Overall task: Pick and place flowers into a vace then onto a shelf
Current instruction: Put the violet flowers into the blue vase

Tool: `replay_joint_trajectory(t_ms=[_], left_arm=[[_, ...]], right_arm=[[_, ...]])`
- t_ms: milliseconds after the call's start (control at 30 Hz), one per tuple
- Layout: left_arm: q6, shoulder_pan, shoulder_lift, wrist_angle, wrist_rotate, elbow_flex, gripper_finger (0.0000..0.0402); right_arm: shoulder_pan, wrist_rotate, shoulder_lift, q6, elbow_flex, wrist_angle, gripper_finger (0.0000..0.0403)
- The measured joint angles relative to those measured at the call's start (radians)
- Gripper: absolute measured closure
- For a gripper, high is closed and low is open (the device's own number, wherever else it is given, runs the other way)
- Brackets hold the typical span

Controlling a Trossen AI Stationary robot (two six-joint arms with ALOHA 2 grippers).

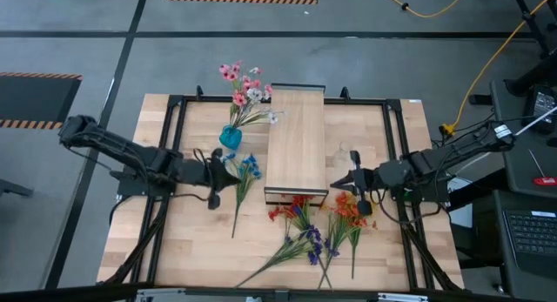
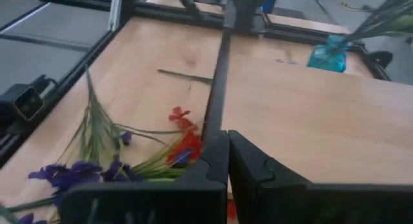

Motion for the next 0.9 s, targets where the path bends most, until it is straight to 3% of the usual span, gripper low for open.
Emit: replay_joint_trajectory(t_ms=[167, 433, 700, 900], left_arm=[[-0.121, -0.079, 0.154, -0.131, -0.043, 0.13, 0.0399], [-0.219, -0.187, 0.417, -0.214, -0.036, 0.36, 0.04], [-0.405, -0.267, 0.714, -0.546, -0.036, 0.727, 0.04], [-0.436, -0.287, 0.882, -0.577, -0.036, 0.913, 0.0398]], right_arm=[[0.023, 0.1, 0.014, 0.002, 0.001, 0.004, 0.0395], [0.024, 0.103, 0.015, 0.0, 0.002, 0.002, 0.0395], [0.024, 0.103, 0.015, -0.004, 0.002, 0.002, 0.0395], [0.024, 0.103, 0.015, -0.008, 0.002, -0.004, 0.0395]])
